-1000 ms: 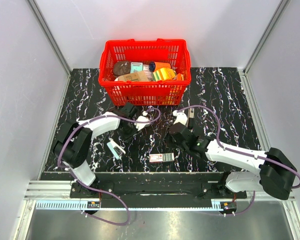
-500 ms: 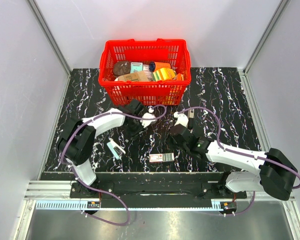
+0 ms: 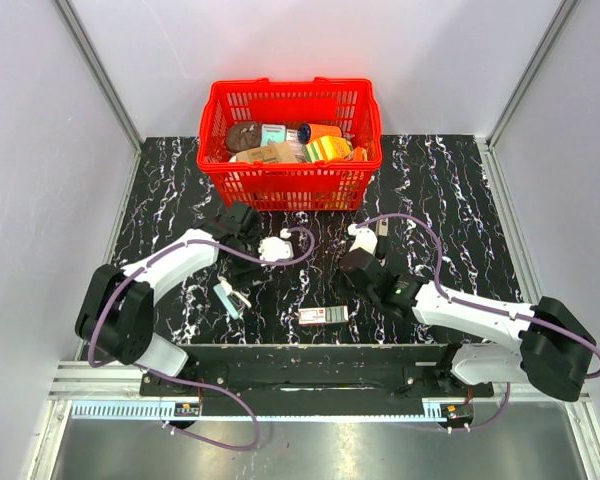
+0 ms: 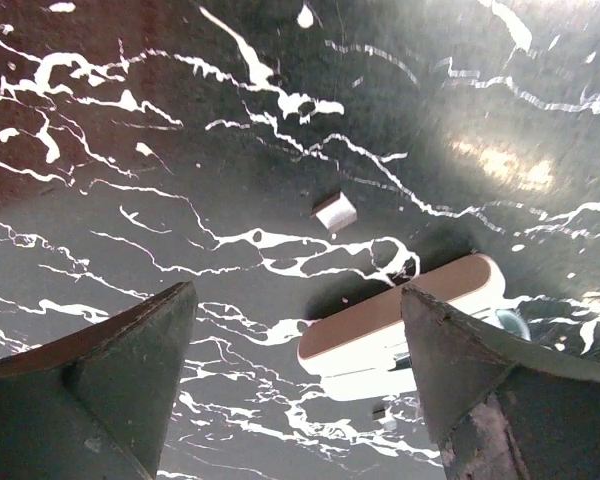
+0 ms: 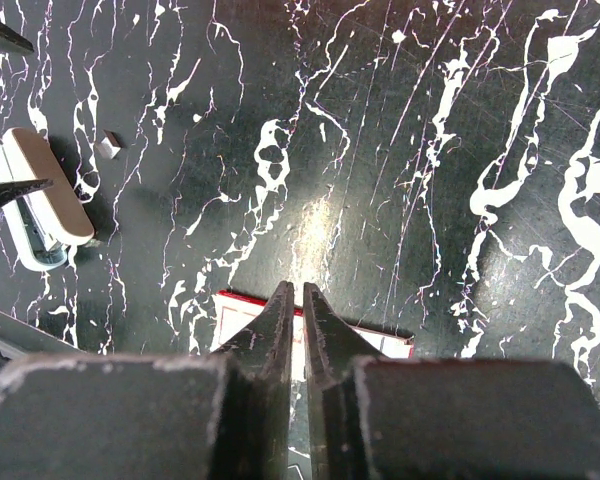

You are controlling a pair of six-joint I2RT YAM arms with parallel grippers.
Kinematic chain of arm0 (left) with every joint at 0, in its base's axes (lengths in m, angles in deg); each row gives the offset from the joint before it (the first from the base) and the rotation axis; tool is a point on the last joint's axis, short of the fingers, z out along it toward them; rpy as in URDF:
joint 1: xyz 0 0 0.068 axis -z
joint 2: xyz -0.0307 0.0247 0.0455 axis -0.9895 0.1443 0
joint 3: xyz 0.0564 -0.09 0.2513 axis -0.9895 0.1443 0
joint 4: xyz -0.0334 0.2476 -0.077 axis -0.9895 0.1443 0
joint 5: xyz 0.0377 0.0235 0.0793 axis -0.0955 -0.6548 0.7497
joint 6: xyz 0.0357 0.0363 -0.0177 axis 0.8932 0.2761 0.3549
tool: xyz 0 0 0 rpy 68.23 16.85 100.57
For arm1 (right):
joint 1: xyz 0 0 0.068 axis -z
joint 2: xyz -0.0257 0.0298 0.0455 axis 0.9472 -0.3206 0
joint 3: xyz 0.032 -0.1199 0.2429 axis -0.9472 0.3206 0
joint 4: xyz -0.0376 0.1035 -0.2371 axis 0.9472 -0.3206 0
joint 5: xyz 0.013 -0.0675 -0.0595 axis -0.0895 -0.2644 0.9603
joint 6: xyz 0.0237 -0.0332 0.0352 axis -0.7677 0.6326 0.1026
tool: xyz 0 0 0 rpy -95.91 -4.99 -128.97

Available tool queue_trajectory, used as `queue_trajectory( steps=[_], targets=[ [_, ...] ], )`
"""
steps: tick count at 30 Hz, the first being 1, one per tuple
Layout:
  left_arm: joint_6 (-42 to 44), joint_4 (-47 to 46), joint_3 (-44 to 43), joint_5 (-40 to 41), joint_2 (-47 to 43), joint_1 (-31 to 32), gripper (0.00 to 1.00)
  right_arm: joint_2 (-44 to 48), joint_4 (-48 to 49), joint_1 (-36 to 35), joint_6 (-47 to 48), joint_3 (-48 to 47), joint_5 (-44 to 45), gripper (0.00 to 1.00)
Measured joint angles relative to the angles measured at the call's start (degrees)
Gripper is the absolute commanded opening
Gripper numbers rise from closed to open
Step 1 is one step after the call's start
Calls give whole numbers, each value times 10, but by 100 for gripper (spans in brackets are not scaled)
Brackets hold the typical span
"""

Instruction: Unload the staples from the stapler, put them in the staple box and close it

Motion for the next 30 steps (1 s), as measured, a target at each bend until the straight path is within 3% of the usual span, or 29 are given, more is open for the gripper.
queue_trajectory(
  steps=[10, 30],
  targets=[
    [113, -43, 25, 0, 9, -11, 89, 6, 1, 0, -1, 2, 4, 12],
    [180, -79, 54, -6, 43, -6, 88, 16, 7, 0, -2, 9, 10, 9]
  ],
)
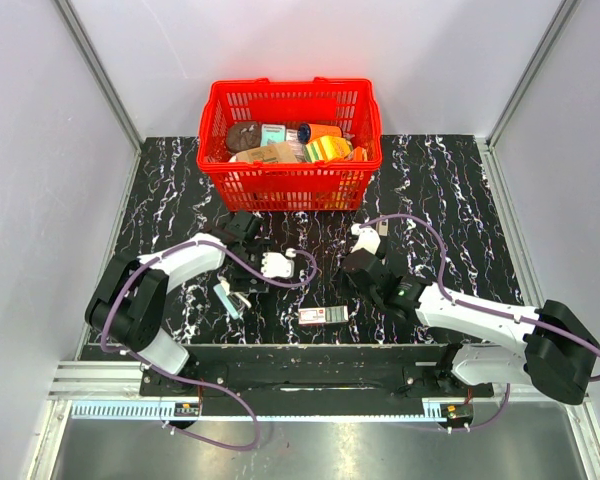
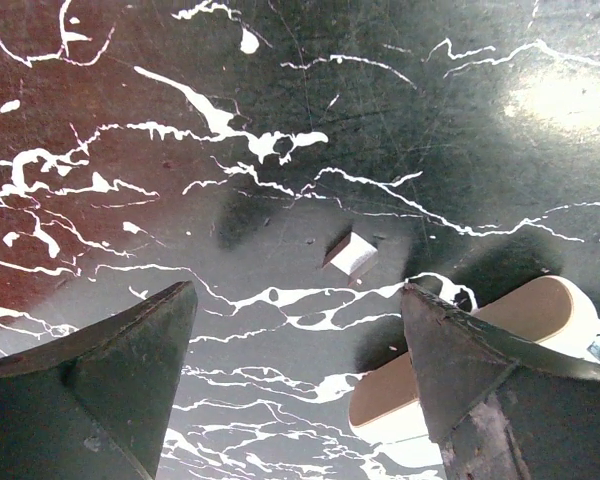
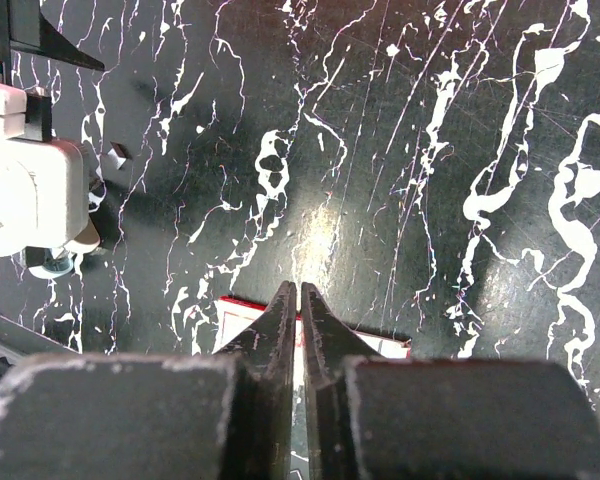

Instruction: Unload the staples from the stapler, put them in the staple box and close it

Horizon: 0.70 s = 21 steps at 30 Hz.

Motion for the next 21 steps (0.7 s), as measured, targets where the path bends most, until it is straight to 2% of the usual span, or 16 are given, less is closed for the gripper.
queue_trajectory(
  steps=[21],
  targets=[
    [-1, -49, 0, 5, 6, 25, 84, 0, 4, 0, 0, 0, 0, 6]
  ],
)
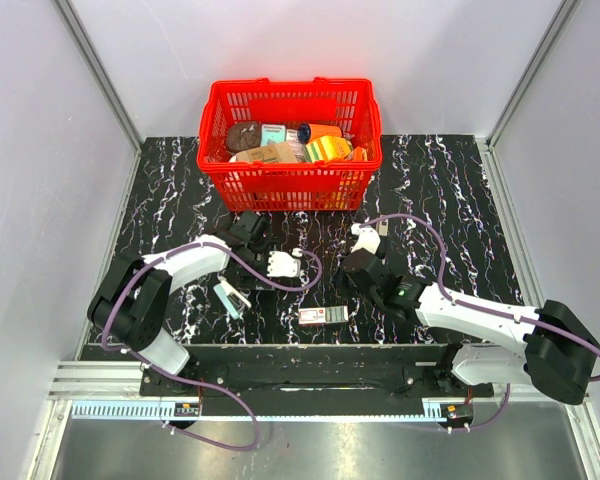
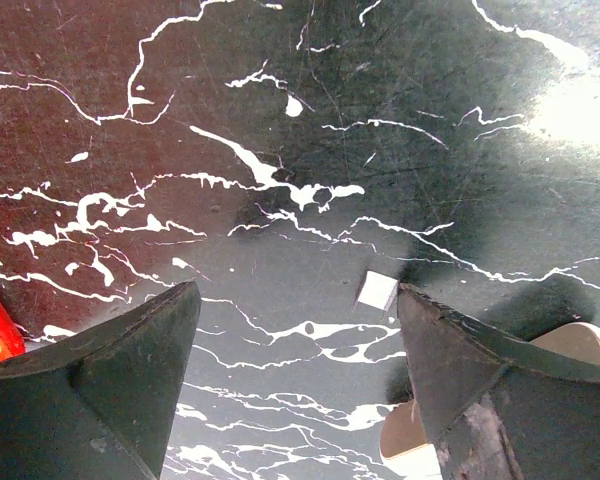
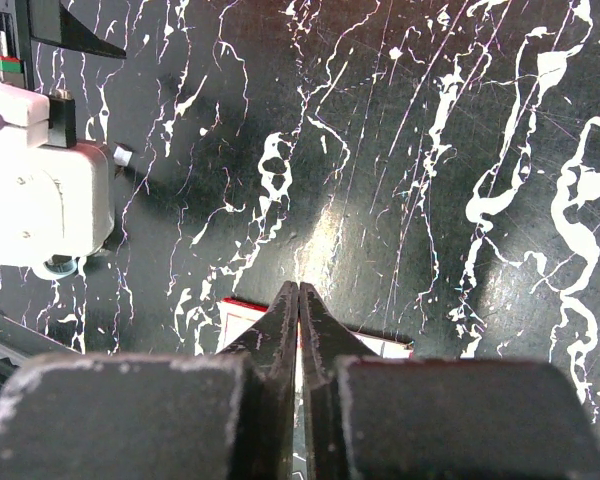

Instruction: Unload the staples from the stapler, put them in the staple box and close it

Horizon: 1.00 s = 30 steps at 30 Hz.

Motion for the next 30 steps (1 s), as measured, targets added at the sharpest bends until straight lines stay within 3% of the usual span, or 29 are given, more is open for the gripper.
queue_trajectory(
  steps=[11, 17, 22, 30],
  targets=[
    [-9, 2, -8, 3, 9, 4, 81, 0, 0, 0, 0, 0, 0, 4],
    [-11, 5, -8, 3, 11, 6, 68, 0, 0, 0, 0, 0, 0, 3],
    [-20, 17, -13, 3, 17, 9, 49, 0, 0, 0, 0, 0, 0, 2],
    [-38, 36, -32, 3, 36, 12, 45, 1, 0, 0, 0, 0, -1, 2]
  ],
)
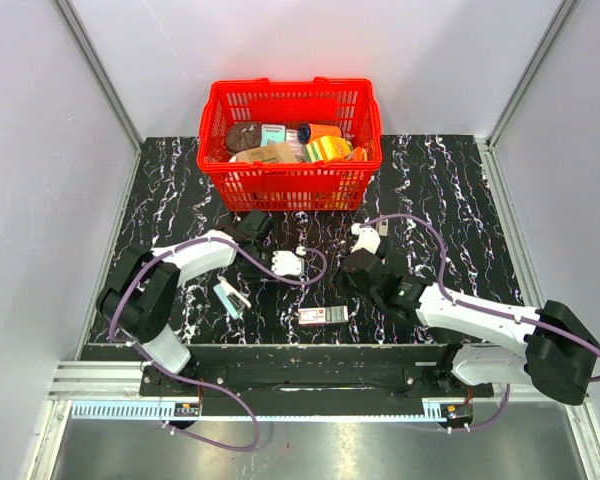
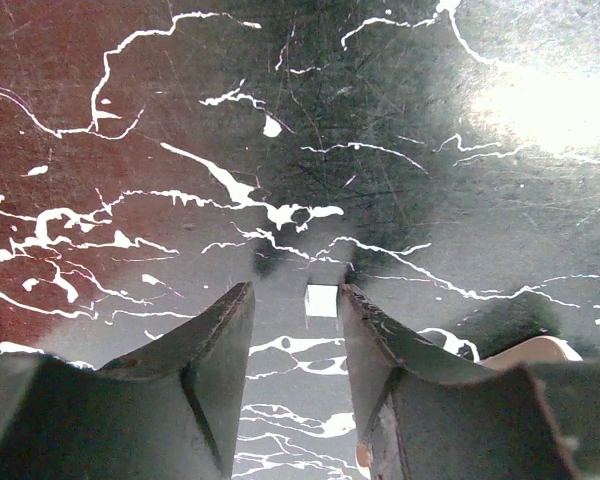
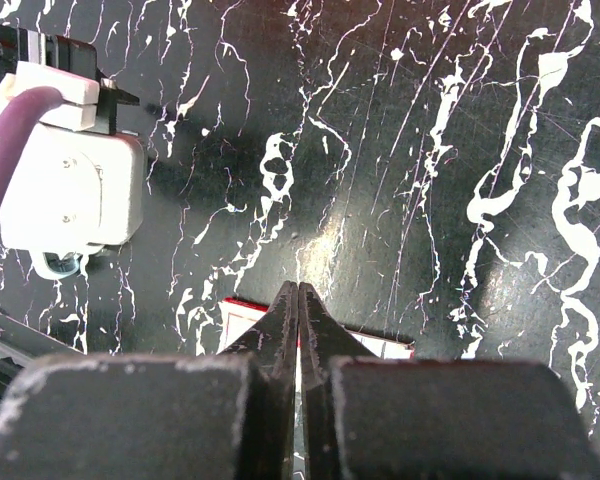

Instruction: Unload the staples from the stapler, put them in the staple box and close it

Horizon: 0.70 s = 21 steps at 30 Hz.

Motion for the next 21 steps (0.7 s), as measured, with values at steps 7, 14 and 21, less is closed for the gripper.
queue_trajectory(
  steps=[7, 14, 21],
  targets=[
    [-42, 22, -17, -10, 9, 0, 41, 13, -1, 0, 0, 0, 0, 2],
    [-132, 86, -122, -77, 7, -15, 41, 44, -31, 0, 9, -12, 1, 3],
    [-196, 92, -202, -151, -76, -33, 58, 96, -54, 0, 18, -54, 11, 9]
  ],
)
